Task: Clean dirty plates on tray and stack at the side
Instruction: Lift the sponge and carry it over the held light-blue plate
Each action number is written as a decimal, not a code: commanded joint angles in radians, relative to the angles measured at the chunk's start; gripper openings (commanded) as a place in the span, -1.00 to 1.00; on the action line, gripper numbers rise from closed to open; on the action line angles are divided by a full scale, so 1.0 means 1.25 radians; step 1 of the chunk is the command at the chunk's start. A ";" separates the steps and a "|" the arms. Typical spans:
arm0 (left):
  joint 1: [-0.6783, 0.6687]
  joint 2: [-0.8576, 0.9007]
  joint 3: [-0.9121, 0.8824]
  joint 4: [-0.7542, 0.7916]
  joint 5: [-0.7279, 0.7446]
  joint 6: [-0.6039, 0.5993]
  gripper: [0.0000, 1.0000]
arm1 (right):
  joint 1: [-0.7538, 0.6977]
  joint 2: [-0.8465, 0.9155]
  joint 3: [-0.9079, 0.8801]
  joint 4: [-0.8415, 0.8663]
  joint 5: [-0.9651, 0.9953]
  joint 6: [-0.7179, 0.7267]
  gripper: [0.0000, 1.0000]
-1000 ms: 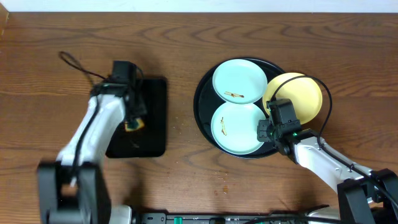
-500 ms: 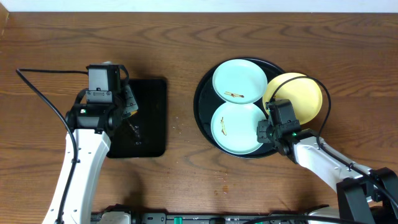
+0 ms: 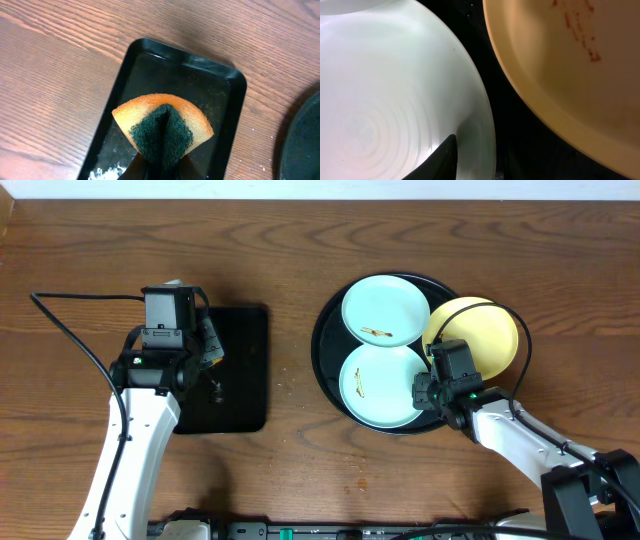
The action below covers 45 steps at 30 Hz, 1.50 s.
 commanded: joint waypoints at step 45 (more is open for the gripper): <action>-0.193 0.172 0.005 0.183 0.322 0.116 -0.85 | 0.003 0.010 -0.009 0.003 0.002 -0.003 -0.98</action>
